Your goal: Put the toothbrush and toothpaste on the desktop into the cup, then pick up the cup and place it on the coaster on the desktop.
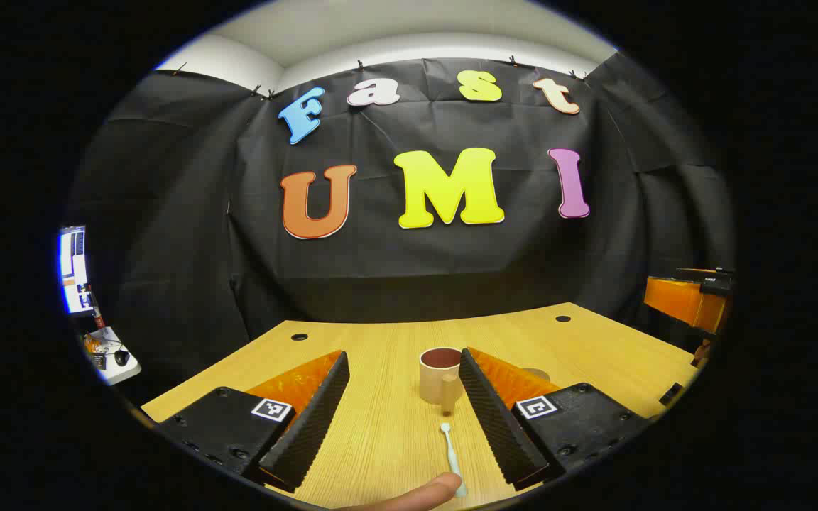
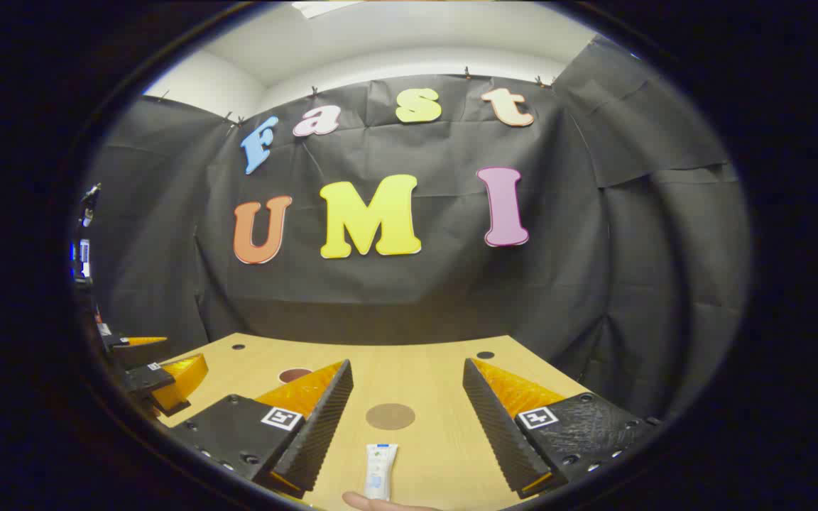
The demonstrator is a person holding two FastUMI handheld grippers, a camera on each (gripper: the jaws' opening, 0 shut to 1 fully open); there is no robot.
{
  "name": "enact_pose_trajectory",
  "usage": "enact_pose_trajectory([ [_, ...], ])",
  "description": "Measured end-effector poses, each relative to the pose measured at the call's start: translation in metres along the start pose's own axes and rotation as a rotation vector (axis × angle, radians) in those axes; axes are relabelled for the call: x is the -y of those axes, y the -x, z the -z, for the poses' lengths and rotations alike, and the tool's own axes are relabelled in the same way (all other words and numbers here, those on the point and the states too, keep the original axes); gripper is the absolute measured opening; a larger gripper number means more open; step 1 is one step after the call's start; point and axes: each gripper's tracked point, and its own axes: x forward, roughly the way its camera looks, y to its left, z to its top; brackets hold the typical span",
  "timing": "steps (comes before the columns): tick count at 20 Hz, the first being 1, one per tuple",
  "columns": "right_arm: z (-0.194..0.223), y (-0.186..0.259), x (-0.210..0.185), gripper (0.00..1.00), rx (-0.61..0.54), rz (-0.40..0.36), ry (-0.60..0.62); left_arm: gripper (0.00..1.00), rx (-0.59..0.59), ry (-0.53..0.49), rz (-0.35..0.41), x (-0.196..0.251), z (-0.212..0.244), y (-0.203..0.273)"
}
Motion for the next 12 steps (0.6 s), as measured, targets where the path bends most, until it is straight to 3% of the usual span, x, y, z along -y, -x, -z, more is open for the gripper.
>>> enact_pose_trajectory([
  [4,-0.0025,0.002,0.0017,0.94,0.008,0.004,0.023,0.98,-0.007,-0.001,0.007,0.006,0.0023,0.0011],
  [5,-0.0031,0.002,0.0024,0.94,0.01,0.012,0.028,0.93,-0.006,0.0,0.013,0.0081,0.0014,0.0012],
  [6,-0.0039,0.0012,0.0056,0.94,0.011,0.027,0.035,0.99,-0.005,0.001,0.014,0.0084,0.0016,0.0011],
  [12,-0.0033,0.0004,0.0086,0.94,0.007,0.044,0.054,0.99,-0.028,0.021,0.002,0.0057,0.0077,-0.0009],
])
